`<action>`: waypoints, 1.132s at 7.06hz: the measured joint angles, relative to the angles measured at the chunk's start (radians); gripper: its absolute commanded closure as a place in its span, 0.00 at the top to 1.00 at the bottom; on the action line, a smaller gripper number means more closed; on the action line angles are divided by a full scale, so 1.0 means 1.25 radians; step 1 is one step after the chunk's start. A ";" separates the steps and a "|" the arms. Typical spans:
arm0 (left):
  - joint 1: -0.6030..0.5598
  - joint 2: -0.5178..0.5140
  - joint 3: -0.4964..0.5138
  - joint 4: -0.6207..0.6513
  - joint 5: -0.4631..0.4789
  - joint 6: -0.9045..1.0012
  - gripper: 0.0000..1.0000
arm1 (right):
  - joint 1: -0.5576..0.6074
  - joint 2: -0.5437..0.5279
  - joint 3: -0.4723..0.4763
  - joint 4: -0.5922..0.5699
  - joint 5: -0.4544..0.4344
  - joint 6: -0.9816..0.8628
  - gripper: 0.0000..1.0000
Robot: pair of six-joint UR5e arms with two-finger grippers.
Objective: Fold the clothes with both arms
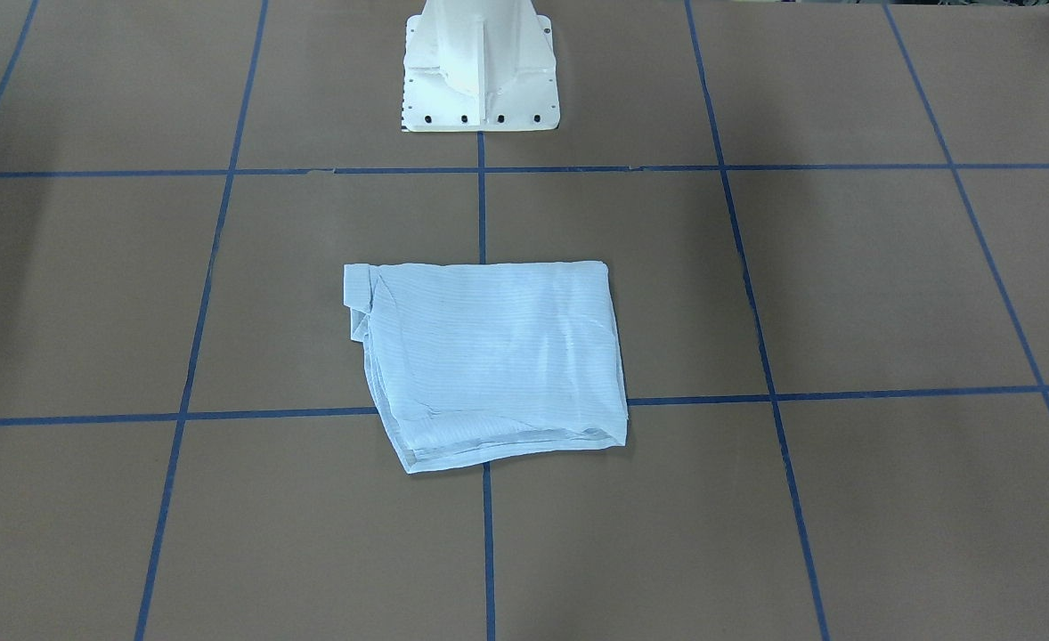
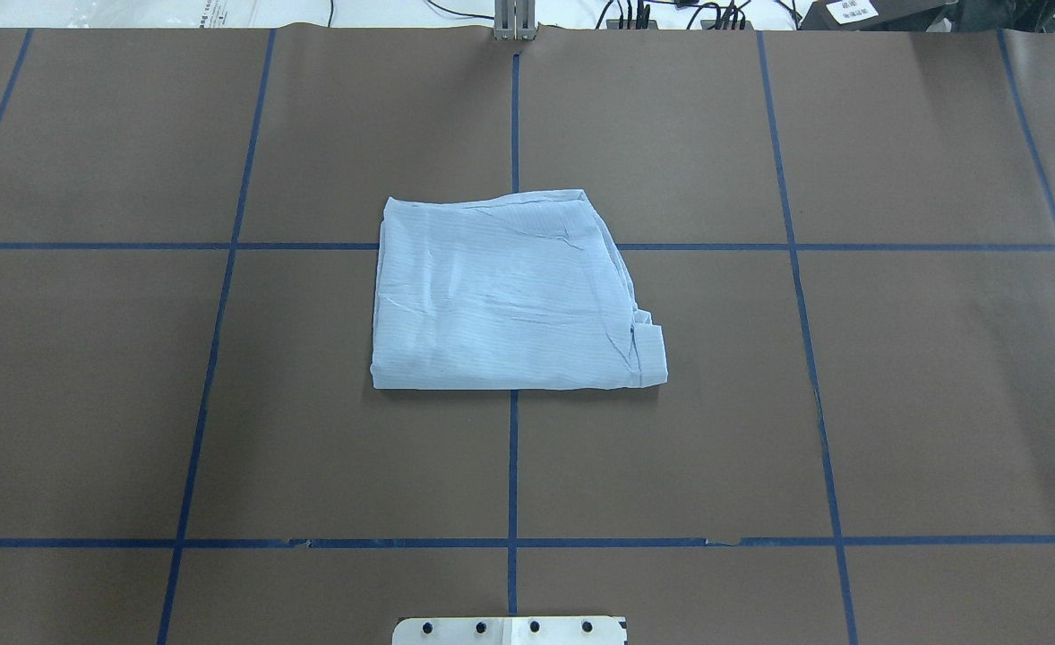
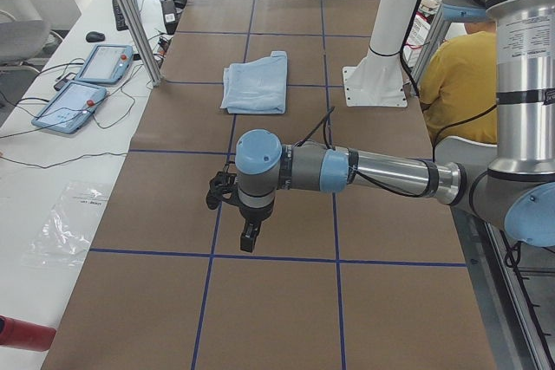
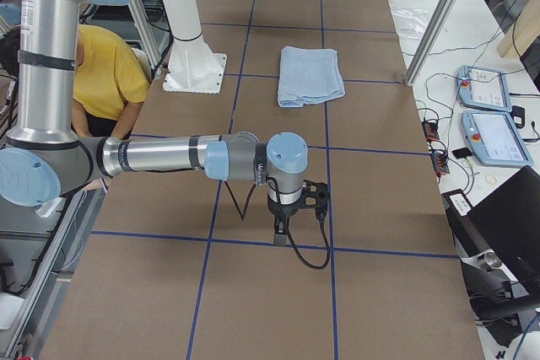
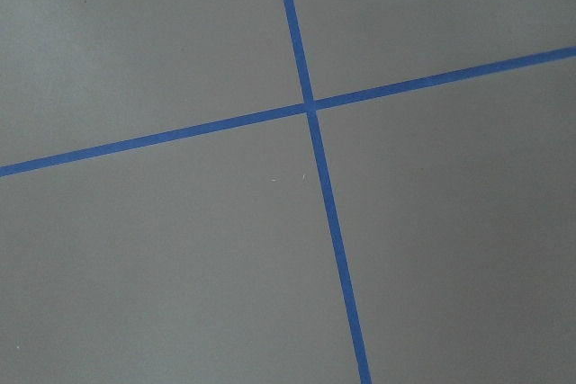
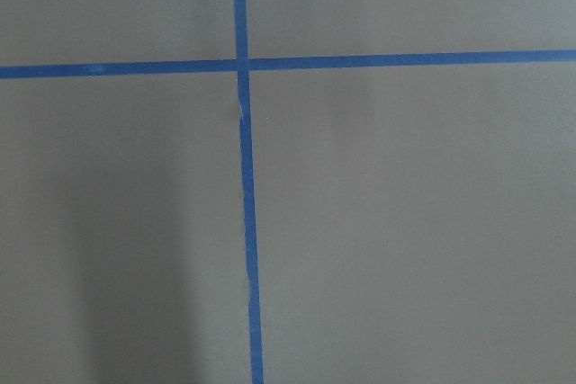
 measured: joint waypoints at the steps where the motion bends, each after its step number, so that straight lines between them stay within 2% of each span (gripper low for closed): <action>1: 0.000 0.000 -0.001 0.000 0.000 -0.001 1.00 | 0.000 0.000 -0.001 0.000 0.000 0.000 1.00; 8: 0.000 0.014 0.008 0.001 0.001 -0.001 1.00 | -0.001 0.000 -0.003 0.000 -0.001 0.003 1.00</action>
